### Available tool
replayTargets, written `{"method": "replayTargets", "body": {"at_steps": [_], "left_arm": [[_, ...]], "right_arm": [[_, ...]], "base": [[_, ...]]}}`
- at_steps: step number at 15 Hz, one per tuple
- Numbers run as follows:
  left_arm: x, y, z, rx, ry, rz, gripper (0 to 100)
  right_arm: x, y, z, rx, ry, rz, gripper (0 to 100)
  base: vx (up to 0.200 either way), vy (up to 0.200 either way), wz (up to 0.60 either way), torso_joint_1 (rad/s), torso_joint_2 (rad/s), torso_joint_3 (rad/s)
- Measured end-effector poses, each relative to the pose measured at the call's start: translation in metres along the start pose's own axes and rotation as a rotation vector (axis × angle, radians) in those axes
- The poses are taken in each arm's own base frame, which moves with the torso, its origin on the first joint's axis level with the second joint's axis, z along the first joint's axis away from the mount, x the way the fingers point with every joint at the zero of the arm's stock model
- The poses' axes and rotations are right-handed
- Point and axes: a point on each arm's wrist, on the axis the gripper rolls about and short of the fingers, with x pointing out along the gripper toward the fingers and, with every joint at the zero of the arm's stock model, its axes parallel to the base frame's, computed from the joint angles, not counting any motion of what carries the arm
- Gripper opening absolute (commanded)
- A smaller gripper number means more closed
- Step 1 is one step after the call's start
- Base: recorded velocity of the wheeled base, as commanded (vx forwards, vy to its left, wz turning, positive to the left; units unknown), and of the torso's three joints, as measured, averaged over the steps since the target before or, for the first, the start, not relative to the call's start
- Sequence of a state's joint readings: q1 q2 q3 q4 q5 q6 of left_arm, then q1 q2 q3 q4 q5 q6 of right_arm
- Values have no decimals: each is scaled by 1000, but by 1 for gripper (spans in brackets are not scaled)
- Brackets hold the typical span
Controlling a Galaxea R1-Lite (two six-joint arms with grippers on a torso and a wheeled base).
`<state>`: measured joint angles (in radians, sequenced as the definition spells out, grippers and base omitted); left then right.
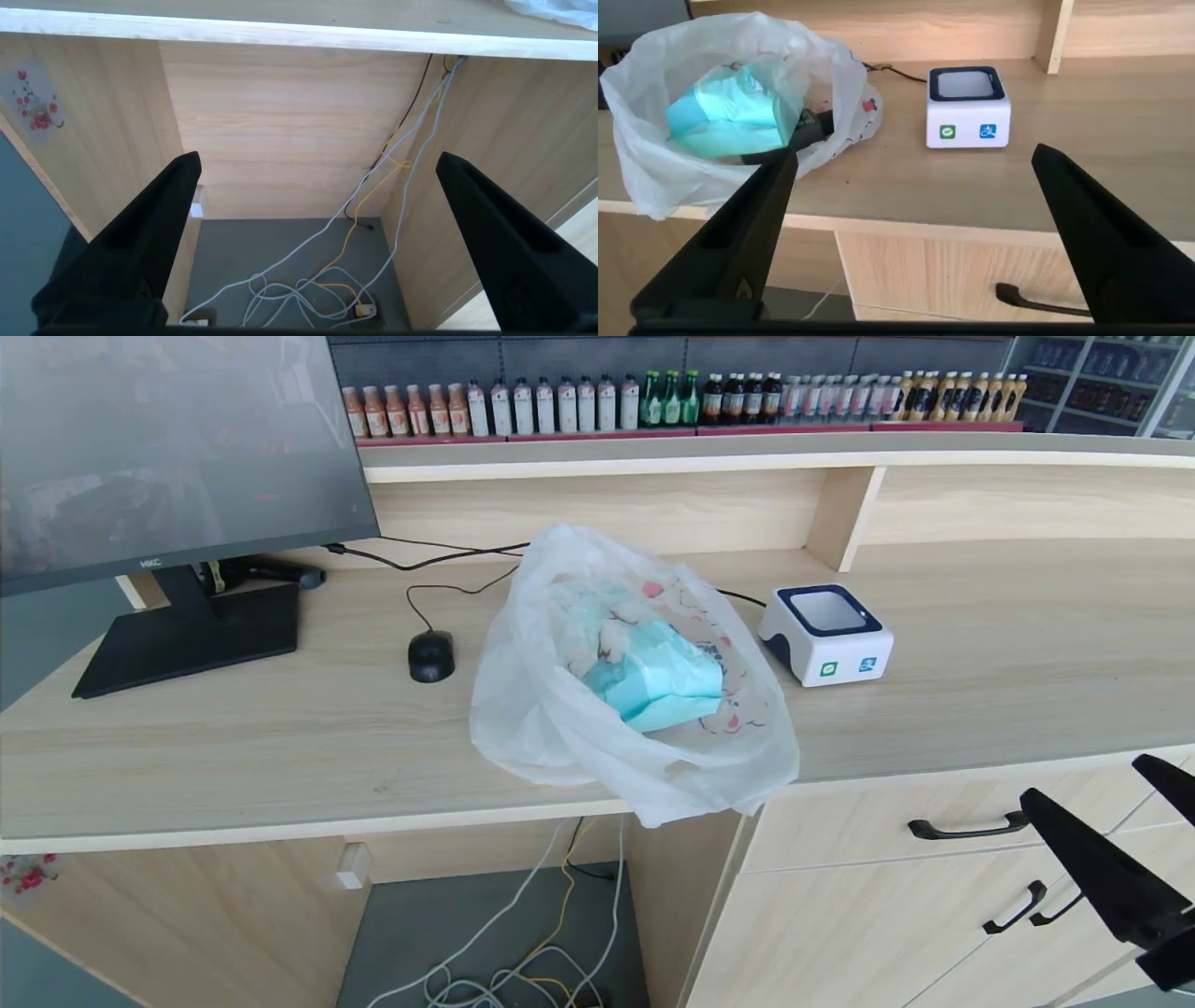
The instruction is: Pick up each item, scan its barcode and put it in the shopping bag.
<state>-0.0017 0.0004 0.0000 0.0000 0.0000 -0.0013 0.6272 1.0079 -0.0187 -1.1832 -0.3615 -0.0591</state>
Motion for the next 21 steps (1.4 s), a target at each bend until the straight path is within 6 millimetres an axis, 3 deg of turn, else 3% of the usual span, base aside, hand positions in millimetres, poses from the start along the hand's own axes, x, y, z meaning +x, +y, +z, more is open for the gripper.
{"method": "replayTargets", "body": {"at_steps": [4,8,13,21], "left_arm": [[0,0,0,-1,0,0,100],[0,0,0,-1,0,0,100],[0,0,0,-1,0,0,100],[0,0,0,-4,0,0,100]], "right_arm": [[-53,-15,-31,-107,260,127,100],[-103,-31,-63,-176,400,205,100],[-113,-36,-62,-132,328,152,100],[-113,-33,-62,-90,386,-473,100]], "base": [[0,0,0,0,0,0],[0,0,0,0,0,0],[0,0,0,0,0,0],[0,0,0,0,0,0]]}}
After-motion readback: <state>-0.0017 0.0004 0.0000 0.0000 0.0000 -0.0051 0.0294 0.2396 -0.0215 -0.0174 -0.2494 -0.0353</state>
